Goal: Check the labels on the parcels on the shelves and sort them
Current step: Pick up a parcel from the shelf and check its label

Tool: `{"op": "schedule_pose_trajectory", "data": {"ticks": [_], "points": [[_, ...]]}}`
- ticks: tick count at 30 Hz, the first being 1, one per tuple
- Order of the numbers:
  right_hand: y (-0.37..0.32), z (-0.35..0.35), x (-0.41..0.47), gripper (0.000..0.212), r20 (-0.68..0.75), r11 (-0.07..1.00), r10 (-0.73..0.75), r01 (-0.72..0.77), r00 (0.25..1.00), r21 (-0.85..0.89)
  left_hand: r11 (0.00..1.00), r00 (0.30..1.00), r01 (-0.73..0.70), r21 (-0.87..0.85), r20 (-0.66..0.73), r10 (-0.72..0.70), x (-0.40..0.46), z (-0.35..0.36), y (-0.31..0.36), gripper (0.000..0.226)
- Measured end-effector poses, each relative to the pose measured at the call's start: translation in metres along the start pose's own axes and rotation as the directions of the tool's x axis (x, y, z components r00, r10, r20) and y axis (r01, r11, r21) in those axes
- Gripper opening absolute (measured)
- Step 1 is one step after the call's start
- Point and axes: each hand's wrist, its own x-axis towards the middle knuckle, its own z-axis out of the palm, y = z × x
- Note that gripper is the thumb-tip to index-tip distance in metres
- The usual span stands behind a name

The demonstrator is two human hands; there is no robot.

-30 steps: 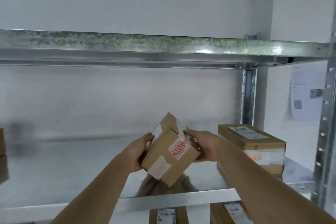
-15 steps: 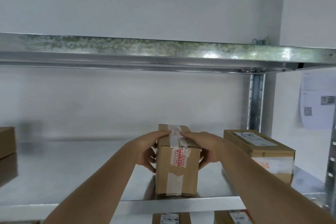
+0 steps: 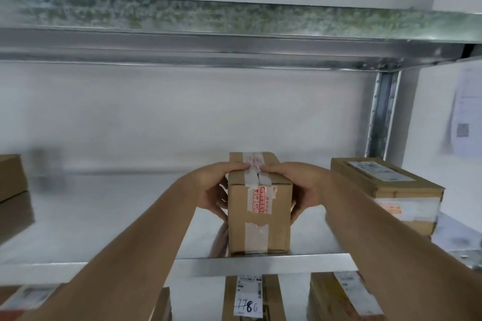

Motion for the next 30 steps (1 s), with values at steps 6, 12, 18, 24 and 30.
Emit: {"op": "schedule_pose_trajectory", "data": {"ticks": [6, 12, 18, 24, 30], "points": [[-0.004, 0.002, 0.002, 0.054, -0.001, 1.0, 0.012, -0.012, 1.0, -0.011, 1.0, 1.0, -0.003, 0.006, -0.011, 0.003, 0.004, -0.001, 0.003, 0.099], [-0.006, 0.001, 0.003, 0.054, -0.008, 0.999, 0.022, -0.023, 1.0, -0.034, 1.0, 1.0, -0.005, -0.001, -0.017, 0.005, 0.004, -0.001, 0.002, 0.102], [-0.004, 0.002, 0.0, 0.055, -0.019, 1.0, 0.015, -0.015, 1.0, -0.019, 1.0, 0.999, -0.014, -0.004, -0.032, 0.014, 0.0, 0.0, 0.001, 0.103], [0.001, 0.004, -0.002, 0.064, -0.036, 1.0, -0.007, 0.008, 0.999, 0.015, 0.998, 0.997, -0.056, 0.013, -0.06, 0.057, -0.007, 0.003, -0.002, 0.102], [0.016, 0.011, -0.002, 0.081, -0.137, 0.985, -0.038, 0.06, 0.99, 0.16, 0.985, 0.983, -0.157, -0.073, -0.113, 0.148, -0.017, 0.007, -0.014, 0.083]]}}
